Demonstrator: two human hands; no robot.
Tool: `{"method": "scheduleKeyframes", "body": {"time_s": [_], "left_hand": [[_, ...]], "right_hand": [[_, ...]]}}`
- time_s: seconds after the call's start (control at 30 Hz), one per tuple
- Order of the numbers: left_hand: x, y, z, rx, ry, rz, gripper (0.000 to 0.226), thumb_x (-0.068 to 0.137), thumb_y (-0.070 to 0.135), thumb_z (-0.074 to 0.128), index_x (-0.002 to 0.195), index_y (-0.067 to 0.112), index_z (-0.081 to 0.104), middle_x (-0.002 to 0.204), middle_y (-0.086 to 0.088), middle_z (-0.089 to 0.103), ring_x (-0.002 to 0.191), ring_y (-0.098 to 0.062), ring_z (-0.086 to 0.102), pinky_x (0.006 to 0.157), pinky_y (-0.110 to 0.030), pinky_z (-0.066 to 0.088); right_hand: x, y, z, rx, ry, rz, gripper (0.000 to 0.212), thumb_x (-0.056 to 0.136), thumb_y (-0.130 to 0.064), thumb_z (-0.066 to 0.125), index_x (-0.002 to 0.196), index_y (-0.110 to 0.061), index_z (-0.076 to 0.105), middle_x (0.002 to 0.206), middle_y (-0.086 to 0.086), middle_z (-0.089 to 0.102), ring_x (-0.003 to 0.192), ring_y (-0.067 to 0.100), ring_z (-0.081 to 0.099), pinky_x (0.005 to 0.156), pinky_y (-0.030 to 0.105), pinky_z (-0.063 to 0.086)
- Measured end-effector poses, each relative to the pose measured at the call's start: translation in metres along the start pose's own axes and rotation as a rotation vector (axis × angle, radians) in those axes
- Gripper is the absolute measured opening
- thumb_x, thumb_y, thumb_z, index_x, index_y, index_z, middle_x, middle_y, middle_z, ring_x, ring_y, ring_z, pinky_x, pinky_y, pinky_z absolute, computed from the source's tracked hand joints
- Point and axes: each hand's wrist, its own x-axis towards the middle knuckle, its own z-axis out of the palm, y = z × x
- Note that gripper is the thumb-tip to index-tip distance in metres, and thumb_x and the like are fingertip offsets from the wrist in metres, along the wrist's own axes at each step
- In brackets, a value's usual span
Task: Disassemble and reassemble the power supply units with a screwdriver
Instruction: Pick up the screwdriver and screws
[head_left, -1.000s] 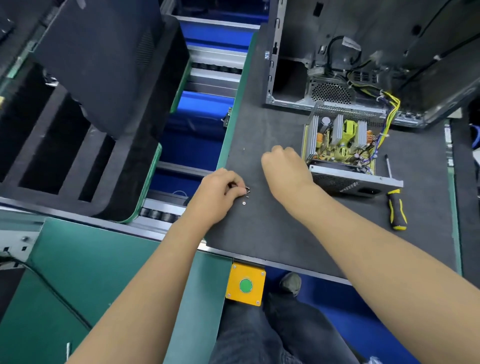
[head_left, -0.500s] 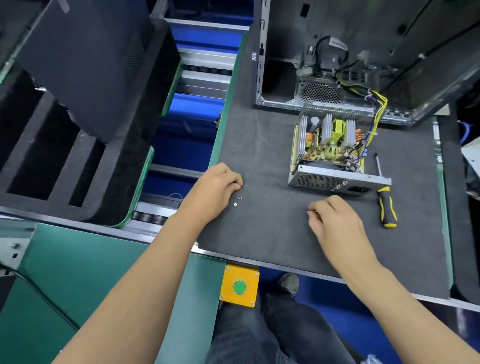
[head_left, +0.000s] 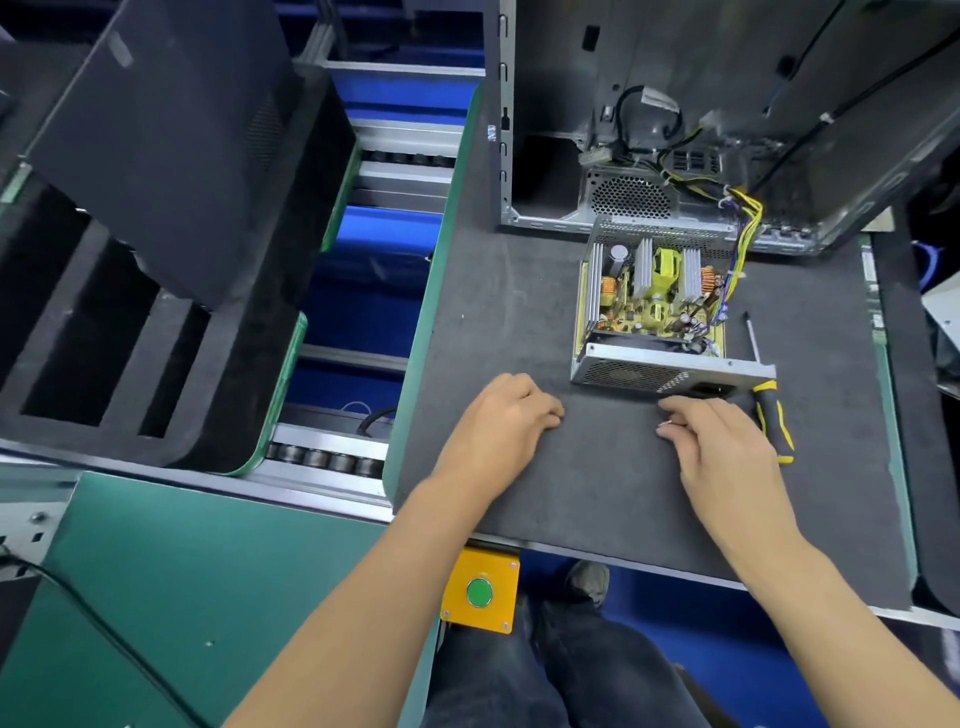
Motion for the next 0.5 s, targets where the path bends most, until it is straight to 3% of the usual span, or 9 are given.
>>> {"method": "scheduleKeyframes", "body": {"time_s": [0.13,0.23,0.33,0.5], "left_hand": [[-0.001,-0.013,-0.012,-0.157,0.176,-0.196,0.010,0.087,0.006,0.074,0.096,0.006,0.077,0.091,-0.003,0.075,0.086,-0.019,0.069,0.087,-0.027,0.052],[-0.005,-0.022,-0.021,-0.230,0.320,-0.283,0.008,0.088,0.005,0.073,0.094,0.008,0.077,0.088,0.010,0.072,0.079,-0.005,0.066,0.082,-0.018,0.052],[-0.010,-0.009,-0.013,-0.183,0.280,-0.142,0.007,0.086,0.005,0.075,0.092,0.009,0.077,0.090,0.004,0.075,0.082,-0.008,0.066,0.082,-0.021,0.052],[-0.008,0.033,0.031,-0.110,0.070,0.182,0.002,0.086,0.006,0.075,0.088,0.007,0.075,0.087,-0.005,0.072,0.080,-0.028,0.065,0.078,-0.039,0.054]], "right_hand": [[0.001,0.001,-0.001,-0.015,-0.009,-0.030,0.014,0.083,0.004,0.072,0.097,-0.001,0.073,0.091,0.012,0.067,0.084,0.033,0.064,0.083,0.037,0.048],[0.001,0.002,-0.002,-0.004,-0.020,-0.012,0.016,0.085,0.004,0.070,0.100,-0.001,0.073,0.095,0.012,0.068,0.087,0.034,0.063,0.085,0.036,0.048],[0.000,0.002,-0.002,0.057,-0.014,0.016,0.021,0.086,0.004,0.069,0.104,-0.004,0.072,0.095,0.009,0.068,0.088,0.030,0.063,0.086,0.033,0.047],[-0.003,0.007,-0.007,0.261,0.020,0.227,0.028,0.087,-0.004,0.070,0.111,-0.018,0.069,0.092,-0.006,0.067,0.082,0.010,0.063,0.084,0.025,0.050]]}}
